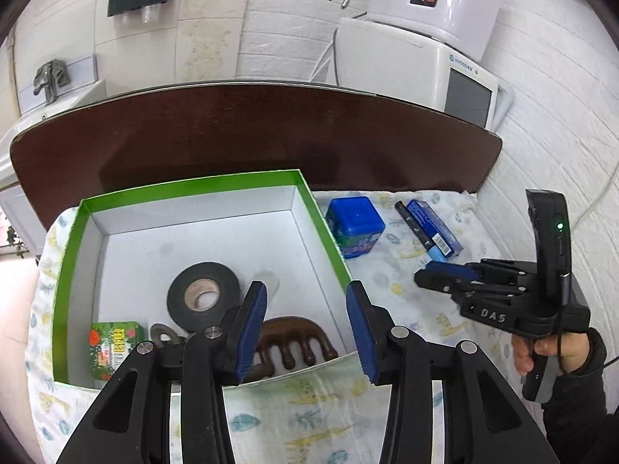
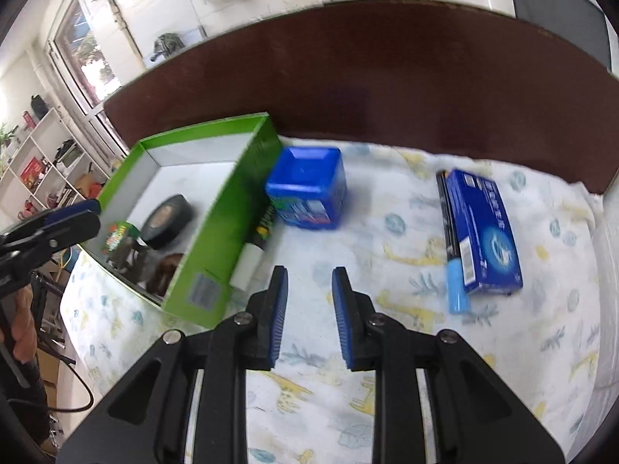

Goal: Organize rigid objects
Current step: 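Carry the claw clip into the white box and open the right gripper, then grasp the black Flash Color marker by its blue cap with the right gripper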

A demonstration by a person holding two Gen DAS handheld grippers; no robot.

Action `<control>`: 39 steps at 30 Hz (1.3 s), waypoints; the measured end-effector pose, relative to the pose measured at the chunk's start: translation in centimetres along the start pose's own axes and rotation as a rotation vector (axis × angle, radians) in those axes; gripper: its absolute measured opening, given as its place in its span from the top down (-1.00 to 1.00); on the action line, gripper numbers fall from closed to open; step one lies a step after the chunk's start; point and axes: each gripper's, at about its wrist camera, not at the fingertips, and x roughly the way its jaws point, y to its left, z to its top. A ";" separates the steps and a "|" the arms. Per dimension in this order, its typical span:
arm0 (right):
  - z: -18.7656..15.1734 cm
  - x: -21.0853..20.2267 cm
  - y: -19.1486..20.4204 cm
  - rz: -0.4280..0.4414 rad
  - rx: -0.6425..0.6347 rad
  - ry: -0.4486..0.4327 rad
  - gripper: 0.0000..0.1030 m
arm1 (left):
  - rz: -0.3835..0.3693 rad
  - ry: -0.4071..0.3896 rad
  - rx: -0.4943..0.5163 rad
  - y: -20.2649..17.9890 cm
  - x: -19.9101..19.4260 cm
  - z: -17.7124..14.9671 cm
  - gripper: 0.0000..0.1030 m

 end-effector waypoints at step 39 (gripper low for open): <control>-5.4 -0.2 -9.0 -0.025 0.153 0.041 0.68 | 0.332 0.177 -0.086 -7.2 11.5 1.2 0.20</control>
